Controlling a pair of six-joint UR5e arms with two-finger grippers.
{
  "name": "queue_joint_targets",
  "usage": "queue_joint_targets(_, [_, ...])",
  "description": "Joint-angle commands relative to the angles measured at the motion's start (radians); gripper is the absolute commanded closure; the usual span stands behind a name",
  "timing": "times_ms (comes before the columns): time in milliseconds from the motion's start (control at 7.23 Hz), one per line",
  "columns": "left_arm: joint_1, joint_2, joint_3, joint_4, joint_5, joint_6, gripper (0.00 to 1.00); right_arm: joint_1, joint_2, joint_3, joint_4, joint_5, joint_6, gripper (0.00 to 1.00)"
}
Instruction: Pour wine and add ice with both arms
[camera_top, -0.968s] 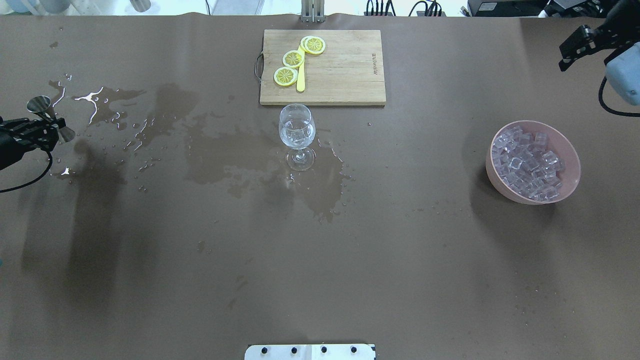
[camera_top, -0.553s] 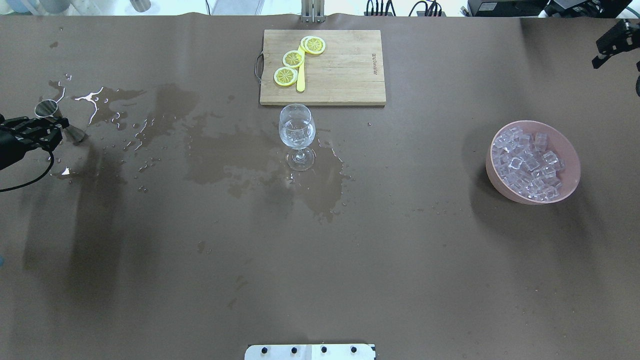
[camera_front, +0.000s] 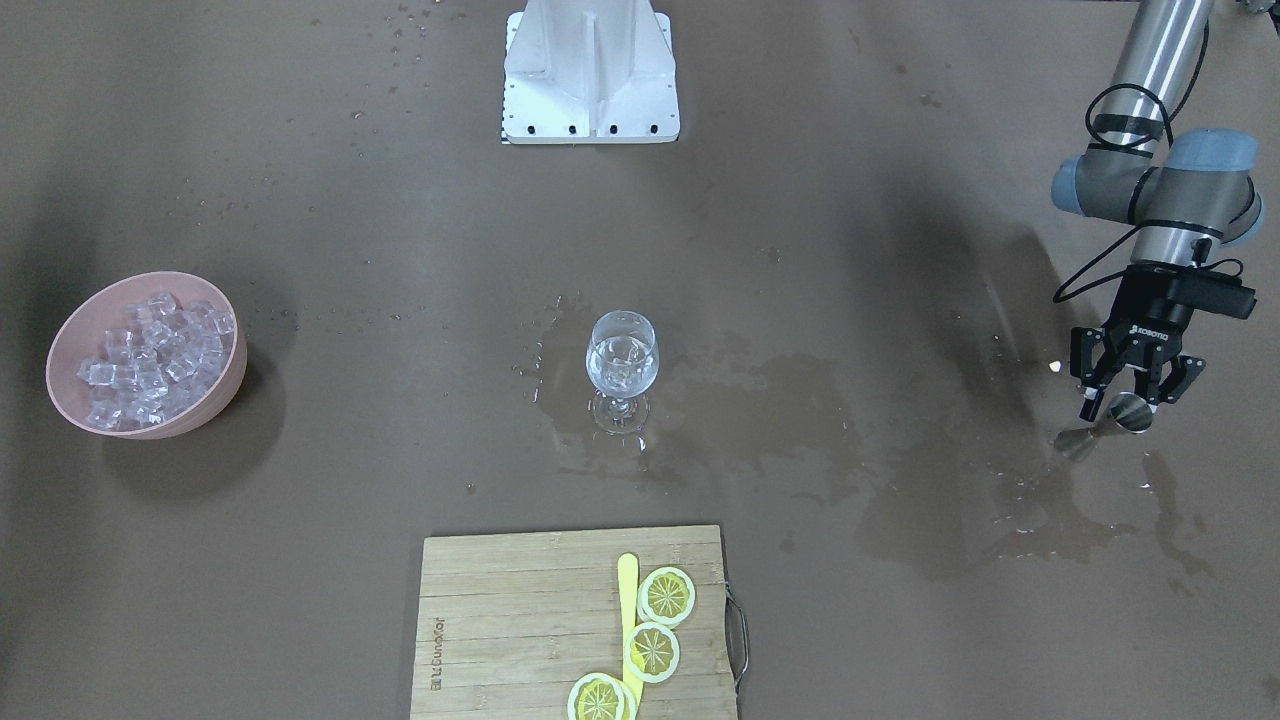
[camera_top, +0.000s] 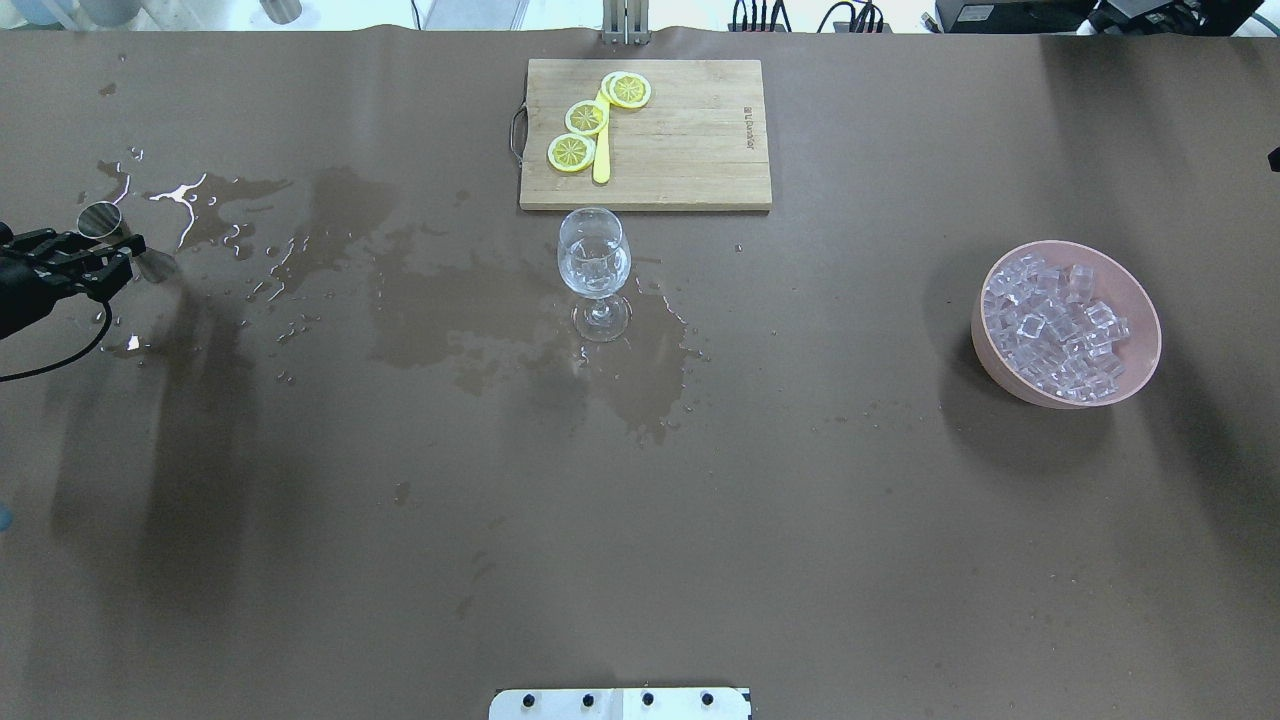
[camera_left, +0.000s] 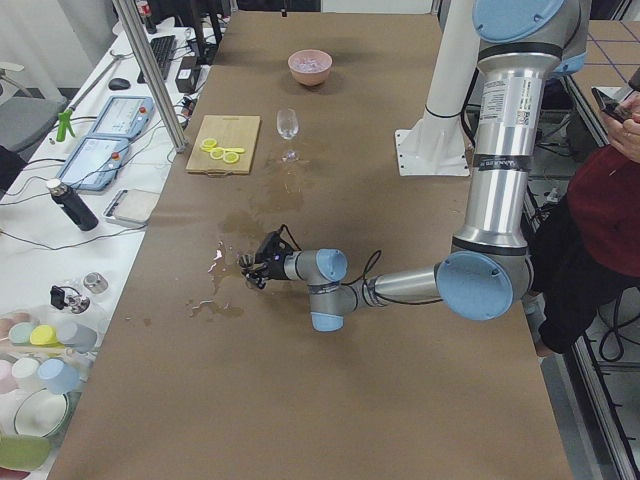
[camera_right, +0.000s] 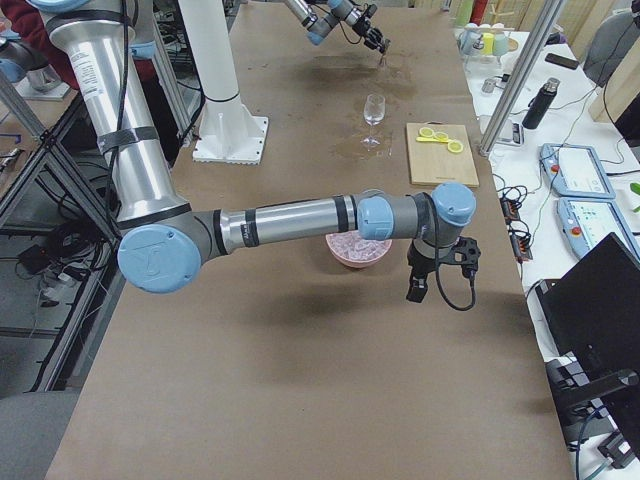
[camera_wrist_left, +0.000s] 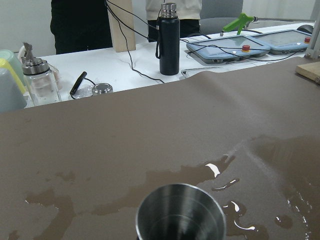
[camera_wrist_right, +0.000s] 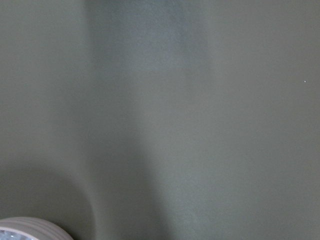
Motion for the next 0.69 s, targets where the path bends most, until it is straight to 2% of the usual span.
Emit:
queue_joint_targets(0, [-0.003,0.004,-0.013,0.002,-0.006,-0.012,0.02,0.012,-0.106,0.055,0.034,-0.004,0.001,0.0])
queue_joint_targets(276, [-0.051,0.013,-0.058,0.076,-0.12,-0.033,0.02,0.035,-0.172,0.115,0.034,-0.007,0.001,0.0])
queue_joint_targets(553, [-0.142,0.01,-0.118,0.185,-0.261,-0.033,0.02,0.054,-0.189,0.119,0.034,-0.007,-0.007,0.0])
